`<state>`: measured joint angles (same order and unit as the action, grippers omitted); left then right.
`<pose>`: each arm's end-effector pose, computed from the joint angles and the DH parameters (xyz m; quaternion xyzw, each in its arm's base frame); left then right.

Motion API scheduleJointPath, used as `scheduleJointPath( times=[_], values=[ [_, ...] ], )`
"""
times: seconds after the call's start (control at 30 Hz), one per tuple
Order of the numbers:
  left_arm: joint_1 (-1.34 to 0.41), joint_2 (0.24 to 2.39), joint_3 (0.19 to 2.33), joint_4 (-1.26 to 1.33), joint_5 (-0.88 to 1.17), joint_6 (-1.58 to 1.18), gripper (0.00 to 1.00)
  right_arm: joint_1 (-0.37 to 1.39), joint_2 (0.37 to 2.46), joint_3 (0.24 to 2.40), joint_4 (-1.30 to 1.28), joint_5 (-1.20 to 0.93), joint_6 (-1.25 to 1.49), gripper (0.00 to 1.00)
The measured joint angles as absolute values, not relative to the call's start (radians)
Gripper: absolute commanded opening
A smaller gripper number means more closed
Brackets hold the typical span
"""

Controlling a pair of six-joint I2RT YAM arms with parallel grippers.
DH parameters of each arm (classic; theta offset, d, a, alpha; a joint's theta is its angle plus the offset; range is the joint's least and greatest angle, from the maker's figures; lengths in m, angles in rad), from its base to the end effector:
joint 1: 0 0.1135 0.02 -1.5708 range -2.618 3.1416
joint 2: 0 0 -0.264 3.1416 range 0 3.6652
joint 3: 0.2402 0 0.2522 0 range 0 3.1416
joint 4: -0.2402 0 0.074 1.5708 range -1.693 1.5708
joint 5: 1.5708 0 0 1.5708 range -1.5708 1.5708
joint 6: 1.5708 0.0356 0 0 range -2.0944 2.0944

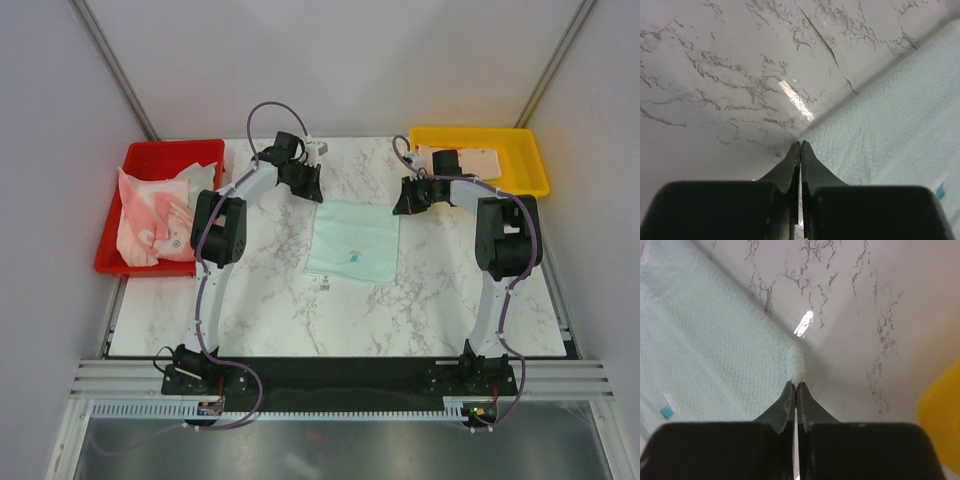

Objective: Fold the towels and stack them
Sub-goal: Fold the towel

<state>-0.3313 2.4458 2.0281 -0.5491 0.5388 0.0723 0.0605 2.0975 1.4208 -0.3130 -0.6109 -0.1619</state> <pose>0.4955 -0.1898 0.1521 0.2620 0.8858 -0.2890 0.2515 0.4359 0.0469 0.1489 -0.1870 0.8985 0.2739 0.2875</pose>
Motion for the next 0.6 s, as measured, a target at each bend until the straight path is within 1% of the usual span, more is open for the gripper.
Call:
scheduleJointPath(
  times=[0.23,0.37,0.6],
  values=[
    [-0.328,2.450,2.038,-0.551,0.543,0.070,0.02,0.062,2.094,1.416,-0.279,-0.611,-0.163,0.00],
    [-0.326,2.443,2.035,-0.548,0.524,0.066,0.02,0.062,2.055,1.365,-0.221,-0.610,-0.162,0.00],
    [-0.326,2.329,1.925,-0.513,0.498,0.047,0.02,0.062,1.978,1.296,-0.145,-0.608,-0.159,0.00]
  ],
)
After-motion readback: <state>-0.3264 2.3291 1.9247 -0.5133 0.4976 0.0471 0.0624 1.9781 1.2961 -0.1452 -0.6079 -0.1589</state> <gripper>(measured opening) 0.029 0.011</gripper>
